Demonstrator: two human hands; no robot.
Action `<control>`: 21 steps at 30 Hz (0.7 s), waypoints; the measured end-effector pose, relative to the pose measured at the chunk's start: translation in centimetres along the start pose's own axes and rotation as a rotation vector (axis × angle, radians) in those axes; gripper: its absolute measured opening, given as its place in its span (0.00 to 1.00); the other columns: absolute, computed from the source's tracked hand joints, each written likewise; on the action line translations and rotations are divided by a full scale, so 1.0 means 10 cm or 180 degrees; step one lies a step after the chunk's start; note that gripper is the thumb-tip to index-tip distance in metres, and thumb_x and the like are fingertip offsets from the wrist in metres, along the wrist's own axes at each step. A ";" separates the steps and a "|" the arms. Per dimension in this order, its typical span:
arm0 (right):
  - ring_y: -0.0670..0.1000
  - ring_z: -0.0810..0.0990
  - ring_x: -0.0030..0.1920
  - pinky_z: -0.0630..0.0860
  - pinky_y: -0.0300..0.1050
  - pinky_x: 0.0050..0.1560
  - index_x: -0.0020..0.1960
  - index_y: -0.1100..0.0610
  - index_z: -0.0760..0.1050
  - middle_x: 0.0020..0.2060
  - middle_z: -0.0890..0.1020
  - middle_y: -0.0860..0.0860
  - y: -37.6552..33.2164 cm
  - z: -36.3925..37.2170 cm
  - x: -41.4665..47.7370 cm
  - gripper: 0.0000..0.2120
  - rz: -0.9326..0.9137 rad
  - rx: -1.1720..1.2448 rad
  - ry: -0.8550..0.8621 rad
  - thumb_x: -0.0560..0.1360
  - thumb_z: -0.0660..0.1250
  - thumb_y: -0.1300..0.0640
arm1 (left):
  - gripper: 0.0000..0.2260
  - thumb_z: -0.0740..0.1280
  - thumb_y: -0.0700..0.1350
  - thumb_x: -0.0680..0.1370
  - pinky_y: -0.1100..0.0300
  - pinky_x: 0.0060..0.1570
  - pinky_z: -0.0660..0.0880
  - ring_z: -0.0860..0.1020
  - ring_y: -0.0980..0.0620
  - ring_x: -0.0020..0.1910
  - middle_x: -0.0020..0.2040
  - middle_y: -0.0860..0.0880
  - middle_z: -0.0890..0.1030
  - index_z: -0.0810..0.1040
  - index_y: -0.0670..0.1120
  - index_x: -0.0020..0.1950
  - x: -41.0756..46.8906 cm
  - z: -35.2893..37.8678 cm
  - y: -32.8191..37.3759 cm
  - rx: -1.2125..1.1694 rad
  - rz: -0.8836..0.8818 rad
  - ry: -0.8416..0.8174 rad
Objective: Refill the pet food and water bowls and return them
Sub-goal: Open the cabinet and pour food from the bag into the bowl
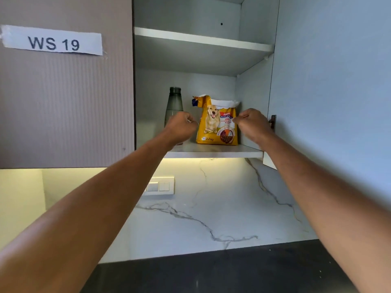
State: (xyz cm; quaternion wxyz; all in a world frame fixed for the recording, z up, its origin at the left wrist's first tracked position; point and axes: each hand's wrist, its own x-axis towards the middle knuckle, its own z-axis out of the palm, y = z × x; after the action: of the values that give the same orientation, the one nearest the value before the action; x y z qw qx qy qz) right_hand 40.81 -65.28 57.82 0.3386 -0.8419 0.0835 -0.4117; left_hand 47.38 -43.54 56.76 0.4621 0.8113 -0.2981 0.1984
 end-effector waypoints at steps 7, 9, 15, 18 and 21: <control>0.64 0.77 0.67 0.77 0.58 0.67 0.73 0.65 0.69 0.69 0.75 0.63 0.29 0.56 0.66 0.27 0.0413 0.0173 -0.0045 0.82 0.67 0.48 | 0.07 0.65 0.45 0.82 0.54 0.48 0.69 0.73 0.47 0.48 0.48 0.44 0.75 0.79 0.43 0.52 0.77 0.47 -0.26 -0.0075 -0.0132 0.0120; 0.64 0.78 0.67 0.77 0.54 0.64 0.73 0.65 0.70 0.69 0.76 0.64 0.44 0.67 0.87 0.27 0.0531 0.0166 0.0042 0.83 0.65 0.47 | 0.14 0.64 0.49 0.82 0.54 0.49 0.69 0.74 0.47 0.50 0.52 0.44 0.76 0.78 0.39 0.60 1.00 0.62 -0.30 -0.0118 -0.0305 0.0086; 0.57 0.84 0.44 0.82 0.48 0.48 0.58 0.66 0.82 0.52 0.86 0.60 0.81 0.95 1.38 0.21 0.0794 0.0982 0.0104 0.84 0.60 0.50 | 0.28 0.64 0.61 0.81 0.52 0.56 0.72 0.76 0.44 0.63 0.68 0.42 0.77 0.70 0.41 0.71 1.56 1.00 -0.43 -0.0333 -0.0789 -0.0157; 0.51 0.77 0.34 0.71 0.41 0.34 0.51 0.59 0.80 0.38 0.81 0.53 0.91 1.04 1.61 0.19 0.0865 0.1092 -0.0029 0.86 0.56 0.47 | 0.32 0.65 0.66 0.78 0.55 0.50 0.75 0.79 0.44 0.60 0.66 0.42 0.79 0.73 0.41 0.68 1.77 1.13 -0.49 -0.0503 -0.0865 -0.0175; 0.46 0.74 0.32 0.66 0.39 0.30 0.48 0.55 0.77 0.37 0.78 0.53 0.93 1.10 1.73 0.17 0.0782 0.1096 -0.0081 0.86 0.56 0.47 | 0.35 0.66 0.70 0.75 0.54 0.48 0.74 0.80 0.45 0.59 0.65 0.44 0.80 0.73 0.42 0.68 1.85 1.11 -0.53 -0.0629 -0.0950 -0.0254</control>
State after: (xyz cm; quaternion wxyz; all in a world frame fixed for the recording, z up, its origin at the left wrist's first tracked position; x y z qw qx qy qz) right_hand 61.52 -74.10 58.10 0.5262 -0.7603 0.1097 -0.3648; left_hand 65.16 -56.63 58.99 0.5517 0.8044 -0.2106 0.0652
